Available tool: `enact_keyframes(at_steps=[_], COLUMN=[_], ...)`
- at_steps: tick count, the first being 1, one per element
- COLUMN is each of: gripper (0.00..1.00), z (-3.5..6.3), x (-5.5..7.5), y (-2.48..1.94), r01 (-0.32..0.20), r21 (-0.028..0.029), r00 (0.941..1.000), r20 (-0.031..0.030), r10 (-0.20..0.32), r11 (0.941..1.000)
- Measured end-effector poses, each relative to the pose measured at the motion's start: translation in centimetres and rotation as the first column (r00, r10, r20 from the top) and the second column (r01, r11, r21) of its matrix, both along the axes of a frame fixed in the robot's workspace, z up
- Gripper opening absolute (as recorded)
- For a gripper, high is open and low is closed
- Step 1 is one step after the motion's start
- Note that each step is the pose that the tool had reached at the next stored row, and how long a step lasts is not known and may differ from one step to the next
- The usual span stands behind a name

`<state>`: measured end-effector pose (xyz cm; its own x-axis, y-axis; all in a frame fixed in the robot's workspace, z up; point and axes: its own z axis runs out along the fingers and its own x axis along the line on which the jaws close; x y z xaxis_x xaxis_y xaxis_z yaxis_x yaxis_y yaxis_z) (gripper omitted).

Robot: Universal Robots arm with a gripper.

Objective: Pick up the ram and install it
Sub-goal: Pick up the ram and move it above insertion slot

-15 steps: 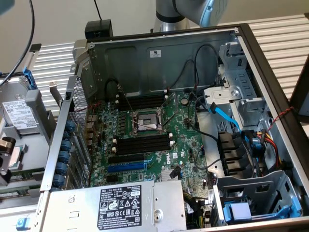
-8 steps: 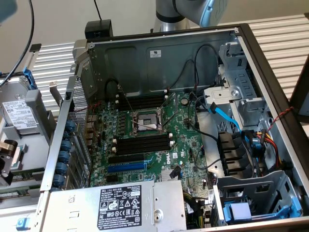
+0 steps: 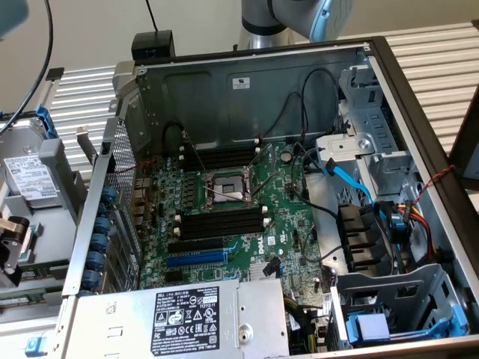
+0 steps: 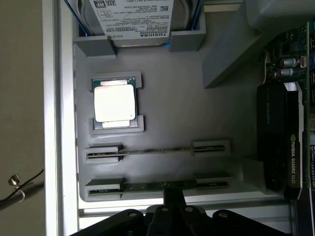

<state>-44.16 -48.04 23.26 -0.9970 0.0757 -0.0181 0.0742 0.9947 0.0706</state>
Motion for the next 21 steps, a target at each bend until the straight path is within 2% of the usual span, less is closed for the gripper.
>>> enact_keyframes(at_steps=[16,17,18,19,20,21], gripper=[0.11,0.17,0.17,0.24,0.24,0.31], z=[0.00,0.00,0.00,0.00,0.00,0.00], x=[0.06,0.06,0.05,0.06,0.05,0.06], y=[0.00,0.00,0.00,0.00,0.00,0.00], r01=[0.000,0.000,0.000,0.000,0.000,0.000], r21=[-0.0001,-0.0001,-0.0001,-0.0001,-0.0001,-0.0001], r00=[1.0000,1.0000,1.0000,1.0000,1.0000,1.0000], r20=[-0.0001,-0.0001,-0.0001,-0.0001,-0.0001,-0.0001], r10=[0.000,0.000,0.000,0.000,0.000,0.000], r11=[1.0000,1.0000,1.0000,1.0000,1.0000,1.0000])
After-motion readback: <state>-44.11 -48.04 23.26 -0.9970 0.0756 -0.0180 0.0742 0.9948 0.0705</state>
